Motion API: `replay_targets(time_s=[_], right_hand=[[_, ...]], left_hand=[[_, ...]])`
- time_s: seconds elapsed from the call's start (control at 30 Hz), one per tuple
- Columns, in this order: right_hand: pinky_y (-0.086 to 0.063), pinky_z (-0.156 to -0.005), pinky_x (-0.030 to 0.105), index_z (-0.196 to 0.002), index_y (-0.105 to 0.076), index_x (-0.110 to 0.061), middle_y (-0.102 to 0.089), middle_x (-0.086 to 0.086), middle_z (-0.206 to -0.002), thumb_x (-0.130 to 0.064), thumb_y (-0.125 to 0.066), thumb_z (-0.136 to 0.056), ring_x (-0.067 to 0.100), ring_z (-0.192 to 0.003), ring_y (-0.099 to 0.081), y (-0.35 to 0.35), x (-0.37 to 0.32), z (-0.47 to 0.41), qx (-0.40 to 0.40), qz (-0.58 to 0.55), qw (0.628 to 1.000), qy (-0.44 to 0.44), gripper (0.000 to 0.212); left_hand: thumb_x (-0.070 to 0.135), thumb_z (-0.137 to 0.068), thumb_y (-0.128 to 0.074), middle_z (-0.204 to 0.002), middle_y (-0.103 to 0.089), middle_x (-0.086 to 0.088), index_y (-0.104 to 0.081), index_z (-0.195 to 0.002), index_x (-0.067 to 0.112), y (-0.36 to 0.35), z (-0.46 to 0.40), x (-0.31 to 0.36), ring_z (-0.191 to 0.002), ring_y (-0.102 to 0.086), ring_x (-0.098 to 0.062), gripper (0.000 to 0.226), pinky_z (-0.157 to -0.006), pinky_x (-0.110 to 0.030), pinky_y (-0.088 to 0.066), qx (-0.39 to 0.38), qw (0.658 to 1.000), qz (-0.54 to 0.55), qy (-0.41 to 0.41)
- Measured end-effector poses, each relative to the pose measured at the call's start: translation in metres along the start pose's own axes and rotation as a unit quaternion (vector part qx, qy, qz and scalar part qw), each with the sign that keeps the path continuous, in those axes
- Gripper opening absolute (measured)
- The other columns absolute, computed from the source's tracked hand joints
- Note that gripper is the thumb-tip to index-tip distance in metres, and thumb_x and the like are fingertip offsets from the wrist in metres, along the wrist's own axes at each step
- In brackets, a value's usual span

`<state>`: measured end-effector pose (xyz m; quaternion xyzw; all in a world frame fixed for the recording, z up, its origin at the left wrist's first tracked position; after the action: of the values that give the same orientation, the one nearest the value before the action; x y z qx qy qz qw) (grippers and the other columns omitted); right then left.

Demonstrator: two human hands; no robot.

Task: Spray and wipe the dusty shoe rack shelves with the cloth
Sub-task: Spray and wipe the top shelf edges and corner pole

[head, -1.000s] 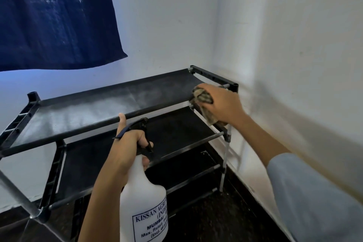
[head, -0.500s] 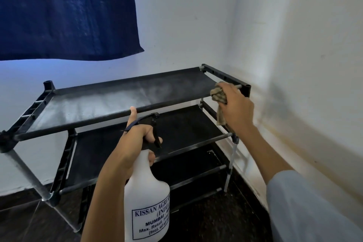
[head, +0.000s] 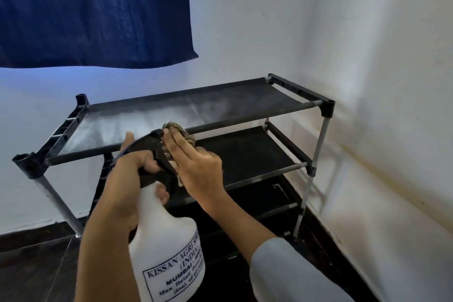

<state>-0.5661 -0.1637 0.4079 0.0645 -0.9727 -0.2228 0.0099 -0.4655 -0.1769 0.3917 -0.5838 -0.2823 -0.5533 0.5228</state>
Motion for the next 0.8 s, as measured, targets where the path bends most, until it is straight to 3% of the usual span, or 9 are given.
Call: replay_targets(time_s=[0.07, 0.17, 0.27, 0.4, 0.47, 0.53, 0.67, 0.73, 0.8], right_hand=[[-0.047, -0.046, 0.023, -0.137, -0.048, -0.027, -0.056, -0.012, -0.134, -0.015, -0.061, -0.087, 0.011, -0.057, -0.055, -0.003, -0.002, 0.007, -0.009, 0.014, 0.999, 0.032, 0.053], [-0.047, -0.048, 0.024, -0.139, -0.04, -0.028, -0.055, -0.015, -0.134, -0.015, -0.057, -0.084, 0.012, -0.061, -0.057, -0.011, -0.008, 0.028, -0.081, 0.045, 0.991, 0.097, 0.059], [-0.043, -0.043, 0.022, -0.137, -0.032, -0.029, -0.054, -0.016, -0.135, -0.018, -0.065, -0.074, 0.012, -0.055, -0.055, -0.012, -0.004, 0.049, -0.151, 0.053, 0.984, 0.077, 0.072], [-0.044, -0.041, 0.023, -0.139, -0.032, -0.028, -0.052, -0.016, -0.137, -0.017, -0.064, -0.075, 0.012, -0.052, -0.053, 0.006, -0.01, 0.064, -0.176, 0.05, 0.981, 0.066, 0.073], [-0.045, -0.042, 0.025, -0.142, -0.034, -0.028, -0.049, -0.015, -0.14, -0.016, -0.066, -0.076, 0.014, -0.053, -0.055, 0.012, -0.009, 0.07, -0.2, 0.044, 0.977, 0.055, 0.074], [-0.048, -0.045, 0.026, -0.144, -0.035, -0.03, -0.044, -0.015, -0.144, -0.015, -0.066, -0.076, 0.016, -0.057, -0.06, 0.016, -0.004, 0.076, -0.24, 0.035, 0.97, 0.029, 0.076], [-0.053, -0.078, 0.034, -0.15, -0.018, -0.037, -0.024, -0.017, -0.154, -0.022, -0.048, -0.093, 0.022, -0.103, -0.064, 0.028, -0.003, 0.083, -0.342, 0.001, 0.94, -0.014, 0.065], [-0.046, -0.094, 0.032, -0.15, -0.018, -0.036, -0.021, -0.016, -0.156, -0.031, -0.049, -0.095, 0.017, -0.125, -0.051, 0.037, -0.001, 0.086, -0.368, -0.035, 0.927, -0.059, 0.063], [-0.041, -0.099, 0.029, -0.149, -0.022, -0.035, -0.024, -0.014, -0.155, -0.038, -0.056, -0.092, 0.014, -0.13, -0.045, 0.045, -0.002, 0.088, -0.377, -0.056, 0.92, -0.093, 0.066]], left_hand=[[0.014, -0.043, -0.048, -0.073, -0.057, -0.015, -0.016, -0.152, 0.01, 0.009, 0.001, 0.002, -0.03, -0.038, -0.019, 0.114, -0.039, -0.027, -0.04, 0.004, 1.0, 0.0, 0.005], [0.01, -0.048, -0.045, -0.058, -0.055, -0.01, -0.023, -0.153, 0.02, 0.011, 0.002, 0.004, -0.03, -0.037, -0.018, 0.107, -0.036, -0.026, -0.039, 0.013, 1.0, 0.004, -0.009], [0.002, -0.057, -0.043, -0.054, -0.053, -0.007, -0.027, -0.151, 0.024, 0.008, 0.011, -0.003, -0.031, -0.037, -0.017, 0.098, -0.036, -0.025, -0.038, 0.036, 0.999, -0.002, -0.011], [-0.005, -0.077, -0.041, -0.073, -0.055, -0.012, -0.03, -0.148, 0.044, 0.007, 0.033, -0.005, -0.037, -0.041, -0.019, 0.087, -0.038, -0.025, -0.038, 0.083, 0.994, -0.055, -0.037], [-0.005, -0.077, -0.042, -0.082, -0.056, -0.017, -0.035, -0.144, 0.042, 0.01, 0.049, -0.005, -0.038, -0.04, -0.021, 0.082, -0.041, -0.028, -0.038, 0.087, 0.991, -0.08, -0.055], [-0.005, -0.077, -0.043, -0.087, -0.056, -0.02, -0.05, -0.123, 0.034, 0.023, 0.064, -0.002, -0.037, -0.04, -0.021, 0.06, -0.043, -0.028, -0.037, 0.107, 0.989, -0.081, -0.07], [0.003, -0.075, -0.05, -0.077, -0.052, -0.015, -0.057, -0.098, 0.003, 0.066, 0.097, 0.014, -0.035, -0.041, -0.021, 0.024, -0.037, -0.024, -0.038, 0.183, 0.976, -0.09, -0.075], [0.004, -0.077, -0.051, -0.069, -0.05, -0.013, -0.056, -0.08, 0.004, 0.082, 0.114, 0.021, -0.037, -0.041, -0.022, 0.006, -0.038, -0.024, -0.038, 0.204, 0.968, -0.118, -0.087], [0.006, -0.078, -0.052, -0.067, -0.05, -0.014, -0.056, -0.076, 0.006, 0.096, 0.129, 0.024, -0.039, -0.043, -0.024, 0.004, -0.044, -0.028, -0.041, 0.213, 0.96, -0.151, -0.1]])
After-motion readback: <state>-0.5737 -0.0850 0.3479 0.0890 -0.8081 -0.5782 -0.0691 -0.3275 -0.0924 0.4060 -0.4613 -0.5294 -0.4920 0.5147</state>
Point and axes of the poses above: each hand's wrist, its own z-axis away from the middle knuckle, its own y-axis out of the back of the hand, x = y × z, the point moved 9 cm from there along -z, towards the middle knuckle
